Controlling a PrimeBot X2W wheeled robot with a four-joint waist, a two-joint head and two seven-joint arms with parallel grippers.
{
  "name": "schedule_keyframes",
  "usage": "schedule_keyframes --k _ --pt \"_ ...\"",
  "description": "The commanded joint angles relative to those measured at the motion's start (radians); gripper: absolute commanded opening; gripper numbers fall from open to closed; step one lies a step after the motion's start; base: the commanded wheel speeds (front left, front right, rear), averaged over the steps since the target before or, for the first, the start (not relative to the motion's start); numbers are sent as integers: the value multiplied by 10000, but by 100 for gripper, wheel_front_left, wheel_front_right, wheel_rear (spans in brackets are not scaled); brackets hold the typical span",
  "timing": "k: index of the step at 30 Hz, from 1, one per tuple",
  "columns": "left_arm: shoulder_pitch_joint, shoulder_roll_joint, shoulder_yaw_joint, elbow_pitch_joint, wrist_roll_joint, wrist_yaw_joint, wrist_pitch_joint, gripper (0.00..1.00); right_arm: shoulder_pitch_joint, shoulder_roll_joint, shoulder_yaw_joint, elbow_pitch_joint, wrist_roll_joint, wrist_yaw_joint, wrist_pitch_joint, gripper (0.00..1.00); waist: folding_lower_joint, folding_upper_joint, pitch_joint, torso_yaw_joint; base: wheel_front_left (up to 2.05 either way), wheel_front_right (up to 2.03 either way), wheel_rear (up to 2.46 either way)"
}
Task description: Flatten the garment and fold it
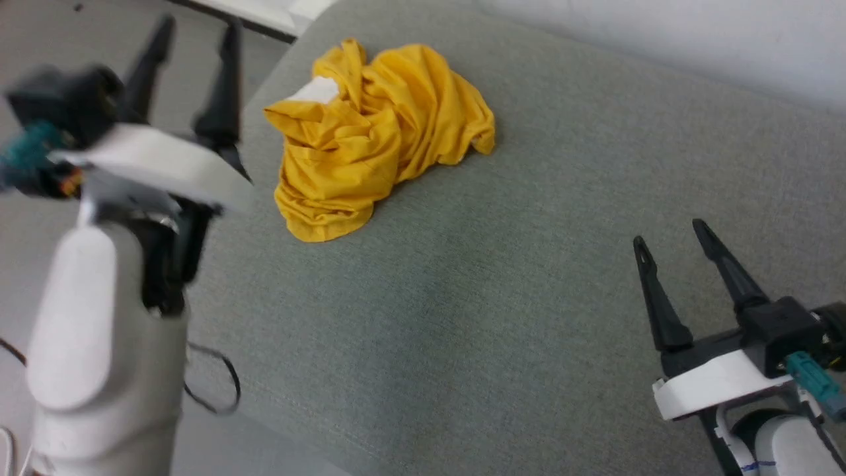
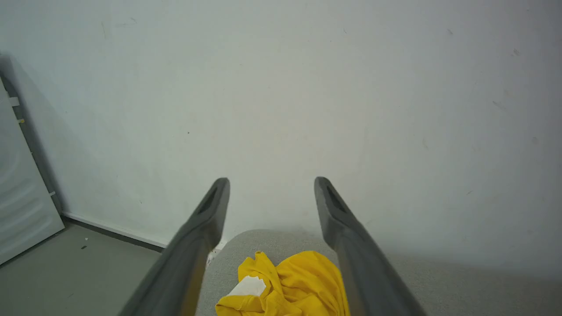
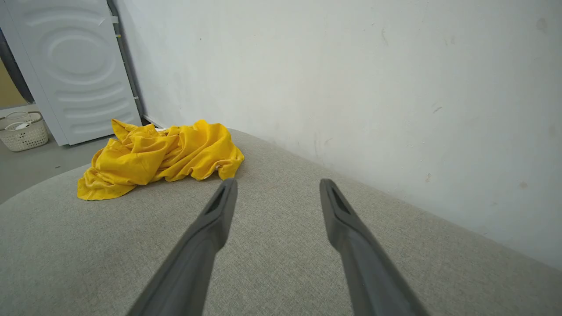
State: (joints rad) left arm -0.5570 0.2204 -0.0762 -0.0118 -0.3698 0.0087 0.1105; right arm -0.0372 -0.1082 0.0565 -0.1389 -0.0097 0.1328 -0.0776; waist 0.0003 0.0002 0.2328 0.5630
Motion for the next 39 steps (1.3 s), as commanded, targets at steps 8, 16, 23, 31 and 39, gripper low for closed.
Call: schedule_keyframes --k 8,16,23,31,39 --pt "-2536 772 171 2063 -438 -506 1384 100 -759 -823 224 -1310 175 -21 833 100 -3 -2 2484 -1138 0 0 0" --pt "-3250 1158 -210 4154 -844 -864 3187 100 -1049 -1031 173 -1699 354 -21 1062 100 -3 -2 3229 -1686 0 0 0" --pt "-3000 1293 -422 5292 -1118 -697 4985 100 -1270 -944 223 -1734 426 -21 1031 100 -3 -2 3569 -2199 0 0 0" --pt "-2642 1493 -546 5351 -1363 -764 5873 0 -1401 -929 134 -1537 531 -21 903 100 -3 -2 3595 -2464 0 0 0" --pt "-2674 1831 -263 5157 -1169 -609 4735 0 -1421 -672 363 -1032 656 -21 610 100 -3 -2 2860 -2551 0 0 0"
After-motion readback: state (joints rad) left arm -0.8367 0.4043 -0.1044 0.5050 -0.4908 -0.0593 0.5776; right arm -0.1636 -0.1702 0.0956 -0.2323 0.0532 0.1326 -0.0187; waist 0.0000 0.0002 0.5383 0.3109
